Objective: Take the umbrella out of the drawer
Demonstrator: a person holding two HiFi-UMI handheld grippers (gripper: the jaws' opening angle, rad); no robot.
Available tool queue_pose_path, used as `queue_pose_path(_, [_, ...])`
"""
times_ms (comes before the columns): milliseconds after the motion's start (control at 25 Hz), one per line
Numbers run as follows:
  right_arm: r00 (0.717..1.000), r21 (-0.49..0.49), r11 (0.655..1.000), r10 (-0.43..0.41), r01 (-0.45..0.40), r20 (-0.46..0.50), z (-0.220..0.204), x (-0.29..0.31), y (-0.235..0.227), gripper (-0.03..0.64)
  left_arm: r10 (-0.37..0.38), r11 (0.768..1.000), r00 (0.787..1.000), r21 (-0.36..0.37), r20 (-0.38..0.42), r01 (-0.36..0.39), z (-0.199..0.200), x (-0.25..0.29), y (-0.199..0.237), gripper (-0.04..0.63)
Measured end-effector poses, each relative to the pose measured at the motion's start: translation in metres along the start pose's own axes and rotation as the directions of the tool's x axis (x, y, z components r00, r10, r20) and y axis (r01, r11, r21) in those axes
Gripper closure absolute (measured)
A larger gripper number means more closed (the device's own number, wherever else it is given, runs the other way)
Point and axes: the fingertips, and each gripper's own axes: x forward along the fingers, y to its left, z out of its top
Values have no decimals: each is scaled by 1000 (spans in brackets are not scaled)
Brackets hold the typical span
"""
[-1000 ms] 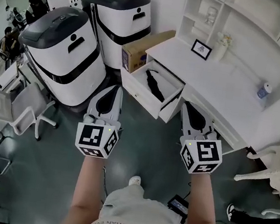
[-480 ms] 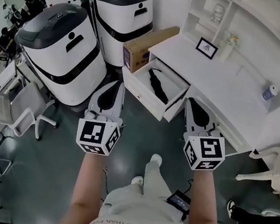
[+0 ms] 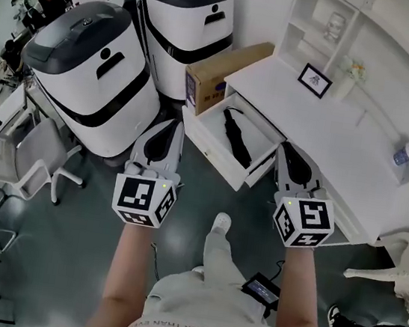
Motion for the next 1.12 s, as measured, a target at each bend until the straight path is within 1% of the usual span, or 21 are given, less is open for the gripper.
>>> queue_pose_path(240, [999,28,999,42,-42,-28,-12,71,-25,601,23,1000,1000,-2,-19,-23,-15,61,31,587])
queue_pose_path(280, [998,30,998,52,-51,-37,-14,83,-30,575,27,1000,999,-3,-24,-27,-18,73,36,586])
queue_pose_path(320, [997,34,998,62,-61,-46,-17,96,-35,520,32,999,999,-5,-28,-32,-21,84,41,586])
queue_pose_path(360, [996,38,997,70,-68,-55,-19,109,-40,495,36,999,999,-7,-32,-36,-24,96,45,587])
queue_pose_path(440, [994,47,996,85,-81,-75,-24,132,-51,471,39,999,998,-12,-42,-40,-29,118,53,588])
queue_pose_path(520, [990,58,993,105,-100,-94,-27,154,-59,415,39,999,998,-14,-53,-40,-35,139,59,587])
queue_pose_path(640, [984,84,989,135,-125,-120,-32,188,-73,305,47,999,997,-22,-65,-49,-41,171,71,588])
queue_pose_path(720, [980,96,987,141,-129,-140,-36,207,-83,278,54,998,996,-26,-76,-56,-46,189,76,586])
queue_pose_path(920, [973,100,986,152,-136,-176,-46,242,-103,270,71,997,992,-36,-105,-75,-59,222,86,587])
queue_pose_path(1120, [962,122,980,179,-156,-208,-69,263,-107,270,84,995,987,-43,-140,-91,-79,238,90,588])
